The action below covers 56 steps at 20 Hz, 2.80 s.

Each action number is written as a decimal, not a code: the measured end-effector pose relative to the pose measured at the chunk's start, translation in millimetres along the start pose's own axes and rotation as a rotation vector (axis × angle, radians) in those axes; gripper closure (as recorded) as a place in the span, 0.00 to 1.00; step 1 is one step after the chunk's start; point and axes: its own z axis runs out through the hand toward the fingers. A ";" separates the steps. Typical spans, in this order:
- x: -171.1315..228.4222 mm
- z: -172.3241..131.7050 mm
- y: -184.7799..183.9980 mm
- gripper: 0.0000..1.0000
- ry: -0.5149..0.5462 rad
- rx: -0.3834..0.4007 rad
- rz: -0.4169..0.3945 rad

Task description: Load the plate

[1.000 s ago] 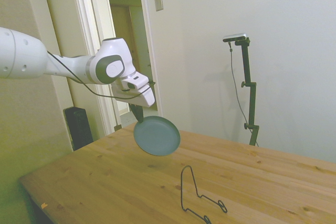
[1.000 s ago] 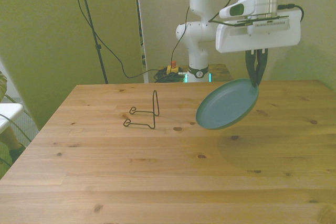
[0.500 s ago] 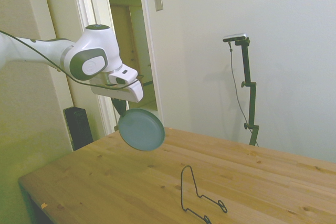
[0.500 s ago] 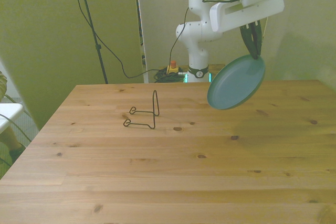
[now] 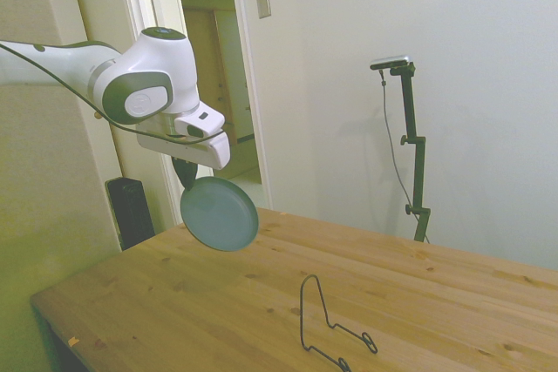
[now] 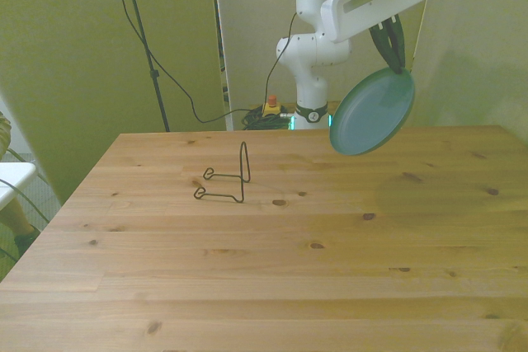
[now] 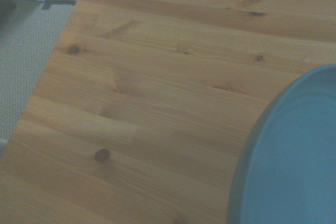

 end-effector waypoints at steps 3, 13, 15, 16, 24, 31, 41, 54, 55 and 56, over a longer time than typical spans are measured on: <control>0.6 -5.4 2.7 1.00 0.008 0.007 0.011; 23.5 -50.8 60.6 1.00 0.055 0.070 0.034; 22.0 -65.7 68.7 1.00 0.055 0.094 0.028; 21.3 -73.0 72.7 1.00 0.055 0.107 0.021; 34.2 -115.3 128.0 1.00 0.059 0.193 0.025; 37.2 -153.8 170.2 1.00 0.082 0.244 0.048; 81.9 -161.4 217.4 1.00 0.093 0.251 0.122; 135.4 -172.1 296.3 1.00 0.025 0.335 0.142; 140.2 -167.9 298.0 1.00 0.018 0.332 0.139; 144.7 -163.3 298.8 1.00 0.011 0.329 0.137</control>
